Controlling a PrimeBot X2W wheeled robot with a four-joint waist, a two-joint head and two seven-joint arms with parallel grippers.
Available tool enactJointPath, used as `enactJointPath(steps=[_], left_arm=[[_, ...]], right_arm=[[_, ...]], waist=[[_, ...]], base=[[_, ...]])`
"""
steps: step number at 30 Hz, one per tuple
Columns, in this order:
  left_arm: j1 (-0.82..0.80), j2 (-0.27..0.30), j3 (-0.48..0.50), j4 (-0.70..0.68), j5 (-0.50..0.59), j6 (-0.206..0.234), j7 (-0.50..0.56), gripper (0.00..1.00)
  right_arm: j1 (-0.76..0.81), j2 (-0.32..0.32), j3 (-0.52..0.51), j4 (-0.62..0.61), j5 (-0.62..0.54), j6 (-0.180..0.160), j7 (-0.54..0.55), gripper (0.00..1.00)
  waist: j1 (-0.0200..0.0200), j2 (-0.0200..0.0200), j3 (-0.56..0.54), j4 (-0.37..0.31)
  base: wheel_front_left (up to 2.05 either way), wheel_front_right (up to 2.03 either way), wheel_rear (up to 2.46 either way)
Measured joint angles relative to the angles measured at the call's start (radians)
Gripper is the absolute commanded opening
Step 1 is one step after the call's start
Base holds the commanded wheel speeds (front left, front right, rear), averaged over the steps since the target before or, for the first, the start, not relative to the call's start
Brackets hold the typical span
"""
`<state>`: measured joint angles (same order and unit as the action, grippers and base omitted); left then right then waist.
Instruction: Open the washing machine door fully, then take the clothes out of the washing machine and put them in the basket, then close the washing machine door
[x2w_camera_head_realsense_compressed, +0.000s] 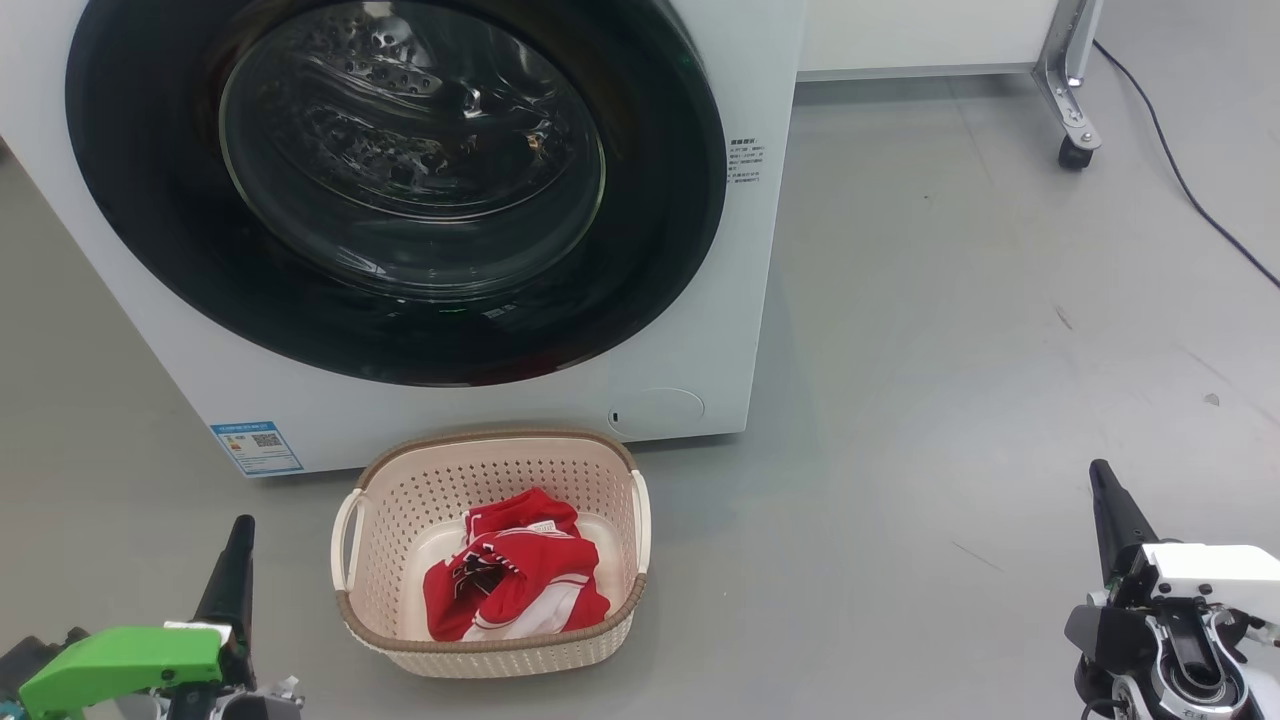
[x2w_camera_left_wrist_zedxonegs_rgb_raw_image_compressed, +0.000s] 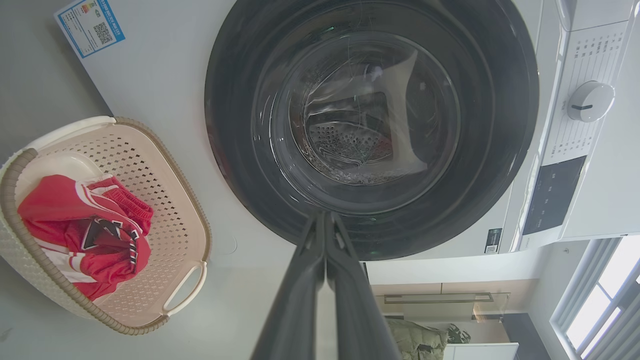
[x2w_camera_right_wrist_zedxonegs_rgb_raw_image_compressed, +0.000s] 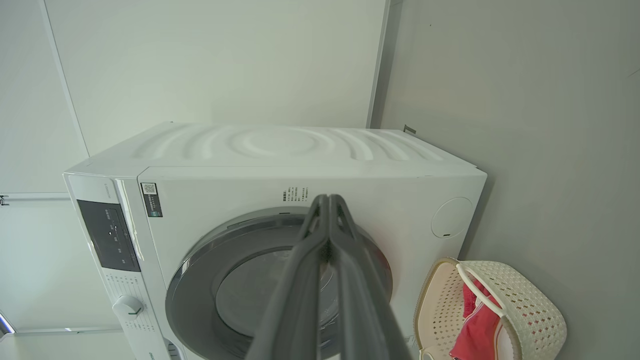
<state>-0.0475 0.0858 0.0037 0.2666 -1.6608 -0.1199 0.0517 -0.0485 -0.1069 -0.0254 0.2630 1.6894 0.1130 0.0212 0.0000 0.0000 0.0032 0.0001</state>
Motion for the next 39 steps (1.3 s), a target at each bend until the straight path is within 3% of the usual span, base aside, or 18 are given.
enactJointPath(steps=[39], left_arm=[[-0.004,-0.001,0.004,0.010,0.000,0.000,0.000,0.00]], right_arm=[[-0.005,0.001,-0.004,0.009,0.000,0.003,0.004,0.00]], waist=[[0.0000,0.0000,0.000,0.000]], base=[[0.00,0.00,0.00]])
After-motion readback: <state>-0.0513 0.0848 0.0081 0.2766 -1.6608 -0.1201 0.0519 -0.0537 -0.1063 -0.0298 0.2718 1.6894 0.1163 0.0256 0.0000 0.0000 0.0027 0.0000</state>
